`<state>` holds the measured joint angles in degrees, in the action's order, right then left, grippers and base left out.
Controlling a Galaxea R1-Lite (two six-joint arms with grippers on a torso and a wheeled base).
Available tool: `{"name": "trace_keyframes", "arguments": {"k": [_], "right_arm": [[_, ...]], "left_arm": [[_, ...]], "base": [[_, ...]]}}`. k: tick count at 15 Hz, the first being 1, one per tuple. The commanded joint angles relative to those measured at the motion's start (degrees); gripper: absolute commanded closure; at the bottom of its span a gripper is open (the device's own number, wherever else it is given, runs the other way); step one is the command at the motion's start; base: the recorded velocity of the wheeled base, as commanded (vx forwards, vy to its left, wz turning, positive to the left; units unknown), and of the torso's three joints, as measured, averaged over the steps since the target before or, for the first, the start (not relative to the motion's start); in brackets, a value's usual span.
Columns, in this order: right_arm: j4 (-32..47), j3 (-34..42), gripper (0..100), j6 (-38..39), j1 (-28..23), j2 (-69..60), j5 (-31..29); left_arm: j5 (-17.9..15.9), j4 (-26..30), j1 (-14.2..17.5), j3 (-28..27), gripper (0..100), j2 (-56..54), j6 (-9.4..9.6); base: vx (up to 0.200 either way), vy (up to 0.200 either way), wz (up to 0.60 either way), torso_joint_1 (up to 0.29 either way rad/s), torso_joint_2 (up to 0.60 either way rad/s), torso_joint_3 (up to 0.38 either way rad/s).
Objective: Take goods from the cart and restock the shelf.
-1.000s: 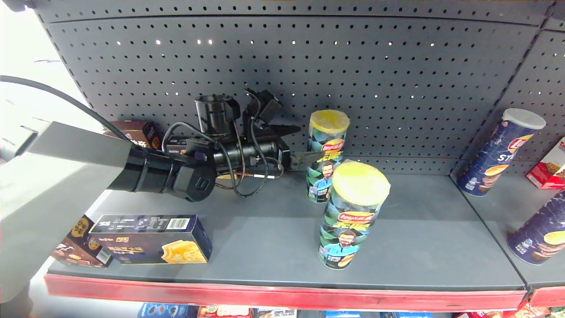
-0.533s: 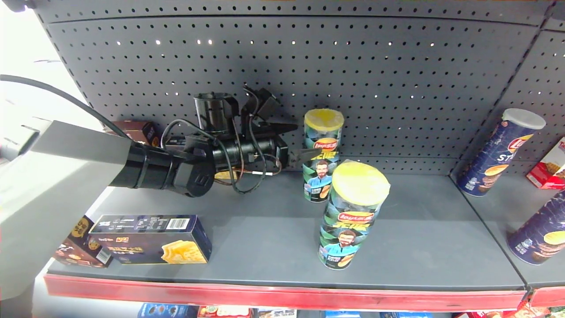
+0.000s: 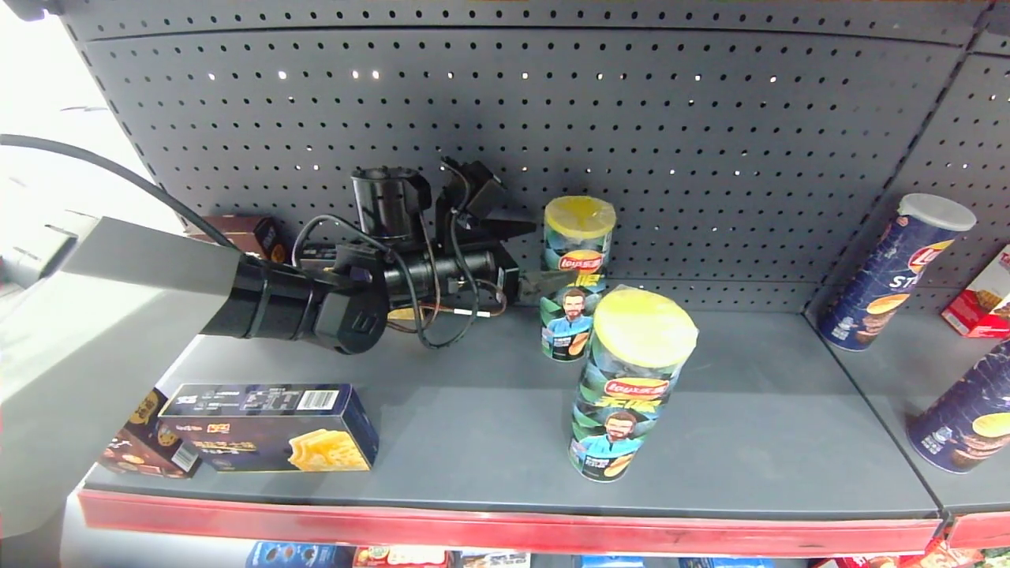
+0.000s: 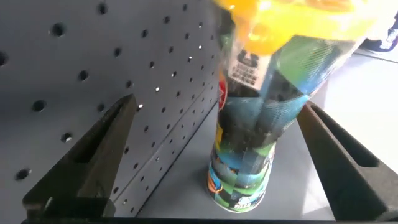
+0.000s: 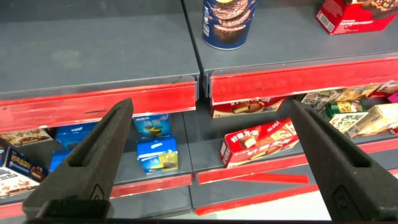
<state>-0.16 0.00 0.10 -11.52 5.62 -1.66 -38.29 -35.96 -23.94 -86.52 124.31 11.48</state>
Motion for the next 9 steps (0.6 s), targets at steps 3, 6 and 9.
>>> {"name": "trace_keyframes", "arguments": {"k": [3, 6, 9], "right_arm": [[-0.02, 0.0, 0, -0.01, 0.01, 0.09, -0.01], [-0.02, 0.0, 0, -0.01, 0.01, 0.09, -0.01], [-0.02, 0.0, 0, -0.01, 0.01, 0.09, -0.01]], "left_arm": [[-0.03, -0.07, -0.32, 2.14, 0, -4.07, 0.47], [-0.03, -0.34, 0.21, 9.44, 0, -8.03, 2.93], [2.26, -0.07, 0.56, 14.18, 0, -11.02, 4.86]], "base": [[0.0, 0.0, 0.0, 0.0, 0.0, 0.0], [0.0, 0.0, 0.0, 0.0, 0.0, 0.0], [0.0, 0.0, 0.0, 0.0, 0.0, 0.0]]}}
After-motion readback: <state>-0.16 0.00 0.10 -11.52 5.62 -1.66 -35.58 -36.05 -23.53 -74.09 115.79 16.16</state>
